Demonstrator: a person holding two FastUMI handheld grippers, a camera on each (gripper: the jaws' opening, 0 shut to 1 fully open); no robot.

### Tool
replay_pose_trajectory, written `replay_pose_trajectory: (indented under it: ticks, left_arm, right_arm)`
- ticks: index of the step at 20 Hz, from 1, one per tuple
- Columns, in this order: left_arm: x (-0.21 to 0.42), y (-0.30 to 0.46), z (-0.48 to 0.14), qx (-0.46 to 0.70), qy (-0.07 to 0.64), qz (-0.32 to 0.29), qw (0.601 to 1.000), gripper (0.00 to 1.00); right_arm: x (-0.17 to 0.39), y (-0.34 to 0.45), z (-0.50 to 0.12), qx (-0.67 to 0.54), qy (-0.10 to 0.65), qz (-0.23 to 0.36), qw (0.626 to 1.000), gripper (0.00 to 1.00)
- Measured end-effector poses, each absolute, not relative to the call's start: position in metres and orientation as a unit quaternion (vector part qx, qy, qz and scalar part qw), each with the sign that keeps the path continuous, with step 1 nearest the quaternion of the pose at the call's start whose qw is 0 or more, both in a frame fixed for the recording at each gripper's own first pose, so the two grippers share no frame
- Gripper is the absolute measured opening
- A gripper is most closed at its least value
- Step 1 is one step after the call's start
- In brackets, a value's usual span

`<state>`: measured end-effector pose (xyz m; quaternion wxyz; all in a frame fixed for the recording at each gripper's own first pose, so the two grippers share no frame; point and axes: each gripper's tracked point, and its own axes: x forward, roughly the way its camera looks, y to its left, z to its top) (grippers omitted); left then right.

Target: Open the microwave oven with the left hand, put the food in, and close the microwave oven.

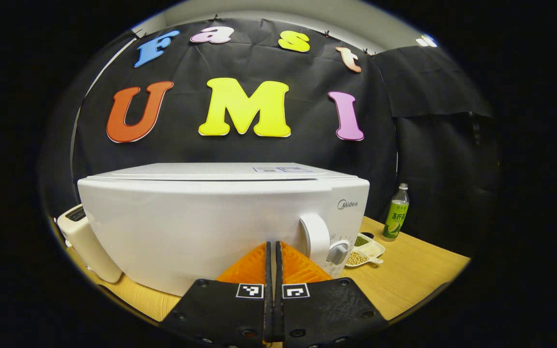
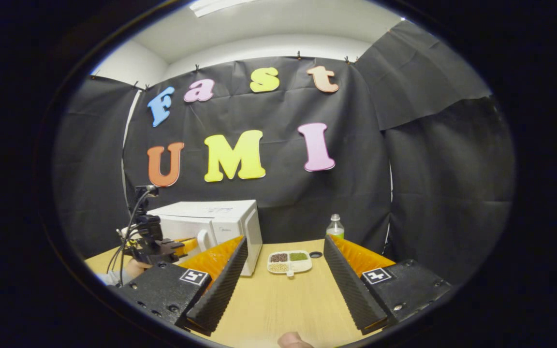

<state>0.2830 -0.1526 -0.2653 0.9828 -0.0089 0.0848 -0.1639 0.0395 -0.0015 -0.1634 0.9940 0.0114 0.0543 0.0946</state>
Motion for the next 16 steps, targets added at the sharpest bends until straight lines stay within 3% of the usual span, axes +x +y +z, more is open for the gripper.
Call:
replay_pose_trajectory:
  ticks: [7, 11, 12, 13, 15, 16]
  left_arm:
    - [0.292, -0.160, -0.267, -0.032, 0.100, -0.166, 0.981, 0.01]
    - [0.284, -0.149, -0.276, -0.022, 0.127, -0.126, 0.984, 0.01]
    - [0.276, -0.150, -0.278, -0.031, 0.133, -0.127, 0.982, 0.12]
    - [0.264, -0.156, -0.279, -0.047, 0.138, -0.138, 0.980, 0.31]
    - [0.240, -0.159, -0.282, -0.068, 0.145, -0.153, 0.975, 0.49]
    - [0.226, -0.153, -0.280, -0.066, 0.140, -0.150, 0.976, 0.91]
  right_arm:
    - [0.000, -0.002, -0.156, 0.032, 0.059, 0.090, 0.994, 1.00]
    - [-0.016, -0.002, -0.161, 0.036, 0.059, 0.089, 0.994, 1.00]
    - [-0.019, -0.003, -0.165, 0.036, 0.061, 0.089, 0.994, 0.91]
    - [-0.021, -0.004, -0.169, 0.038, 0.063, 0.090, 0.993, 1.00]
    - [-0.026, -0.004, -0.175, 0.045, 0.067, 0.089, 0.993, 1.00]
    - [-0.028, -0.003, -0.178, 0.050, 0.070, 0.090, 0.992, 1.00]
